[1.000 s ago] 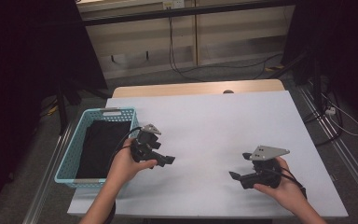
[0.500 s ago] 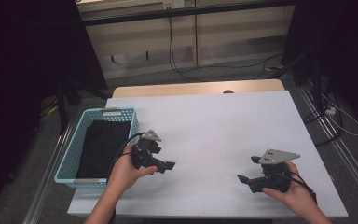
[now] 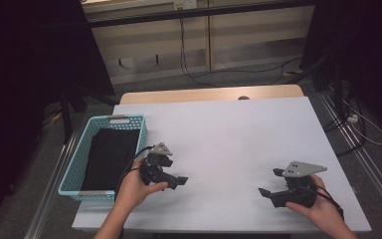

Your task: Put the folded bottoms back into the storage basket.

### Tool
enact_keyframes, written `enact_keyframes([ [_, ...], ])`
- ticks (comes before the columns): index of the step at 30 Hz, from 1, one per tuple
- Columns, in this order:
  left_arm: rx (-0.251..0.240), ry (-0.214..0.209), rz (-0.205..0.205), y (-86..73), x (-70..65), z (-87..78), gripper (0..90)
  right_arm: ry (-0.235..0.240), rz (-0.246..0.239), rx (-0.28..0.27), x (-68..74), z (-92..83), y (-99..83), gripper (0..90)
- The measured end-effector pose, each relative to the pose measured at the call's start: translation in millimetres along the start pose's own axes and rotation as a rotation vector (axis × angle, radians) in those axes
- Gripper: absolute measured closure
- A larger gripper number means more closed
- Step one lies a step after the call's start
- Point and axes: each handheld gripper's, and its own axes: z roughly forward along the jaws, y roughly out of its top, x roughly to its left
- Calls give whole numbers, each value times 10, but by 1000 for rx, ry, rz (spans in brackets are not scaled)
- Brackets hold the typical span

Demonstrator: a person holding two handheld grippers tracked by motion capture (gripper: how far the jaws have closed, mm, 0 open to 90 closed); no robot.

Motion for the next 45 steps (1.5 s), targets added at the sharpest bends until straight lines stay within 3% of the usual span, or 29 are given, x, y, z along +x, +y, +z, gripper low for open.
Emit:
enact_keyframes([
  [23, -12, -17, -13, -211, 24, 29, 107, 3, 4, 4, -19, -21, -91, 158],
  [45, -39, -5, -14, -304, 19, -4, 96, 6, 2, 2, -15, -47, -114, 157],
])
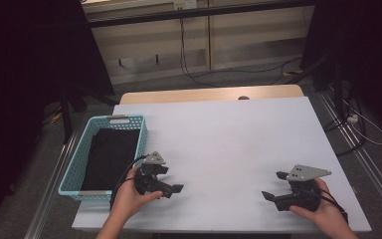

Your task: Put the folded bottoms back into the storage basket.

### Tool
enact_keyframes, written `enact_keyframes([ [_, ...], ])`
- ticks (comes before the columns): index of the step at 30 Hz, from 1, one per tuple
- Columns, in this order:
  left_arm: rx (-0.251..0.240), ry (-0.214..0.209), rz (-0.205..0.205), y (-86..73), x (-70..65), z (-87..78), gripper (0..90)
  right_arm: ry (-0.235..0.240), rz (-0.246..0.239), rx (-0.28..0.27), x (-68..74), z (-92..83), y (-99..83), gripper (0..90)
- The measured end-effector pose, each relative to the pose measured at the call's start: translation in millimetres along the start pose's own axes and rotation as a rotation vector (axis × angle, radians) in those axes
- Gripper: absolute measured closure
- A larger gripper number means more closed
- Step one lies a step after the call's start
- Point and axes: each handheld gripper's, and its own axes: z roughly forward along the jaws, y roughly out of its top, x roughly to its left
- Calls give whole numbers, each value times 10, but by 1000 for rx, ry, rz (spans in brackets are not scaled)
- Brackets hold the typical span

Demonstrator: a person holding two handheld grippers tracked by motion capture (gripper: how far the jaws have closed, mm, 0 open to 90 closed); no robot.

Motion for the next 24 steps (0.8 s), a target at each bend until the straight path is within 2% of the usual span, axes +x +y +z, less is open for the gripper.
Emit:
enact_keyframes([
  [24, -7, 1, 8, -40, -35, -9, 90, -10, -2, 12, -30, -30, -48, 155],
])
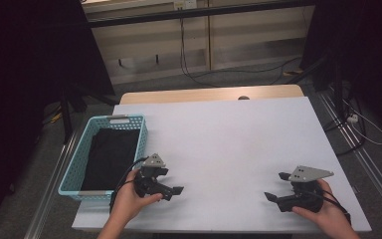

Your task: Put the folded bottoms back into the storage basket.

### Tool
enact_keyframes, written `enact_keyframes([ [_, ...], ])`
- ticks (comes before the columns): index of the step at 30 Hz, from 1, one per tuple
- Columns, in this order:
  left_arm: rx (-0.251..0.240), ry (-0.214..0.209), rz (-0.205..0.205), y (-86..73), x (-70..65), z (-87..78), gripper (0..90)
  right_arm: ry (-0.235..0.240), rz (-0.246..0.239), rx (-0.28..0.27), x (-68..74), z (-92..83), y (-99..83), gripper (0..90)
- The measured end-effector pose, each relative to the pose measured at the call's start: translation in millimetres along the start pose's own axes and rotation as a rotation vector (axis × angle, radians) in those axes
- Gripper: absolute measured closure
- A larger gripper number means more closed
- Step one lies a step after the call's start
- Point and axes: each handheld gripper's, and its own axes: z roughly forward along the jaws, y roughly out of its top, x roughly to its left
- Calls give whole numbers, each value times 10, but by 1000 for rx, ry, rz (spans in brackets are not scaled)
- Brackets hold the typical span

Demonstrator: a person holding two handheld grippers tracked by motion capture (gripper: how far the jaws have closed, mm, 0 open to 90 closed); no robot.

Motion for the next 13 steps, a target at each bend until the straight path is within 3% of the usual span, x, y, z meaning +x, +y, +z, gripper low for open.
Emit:
enact_keyframes([
  [13, -4, 0, -2, 4, 0, -3, 89, -2, 0, -4, -10, -4, -11, 153],
])
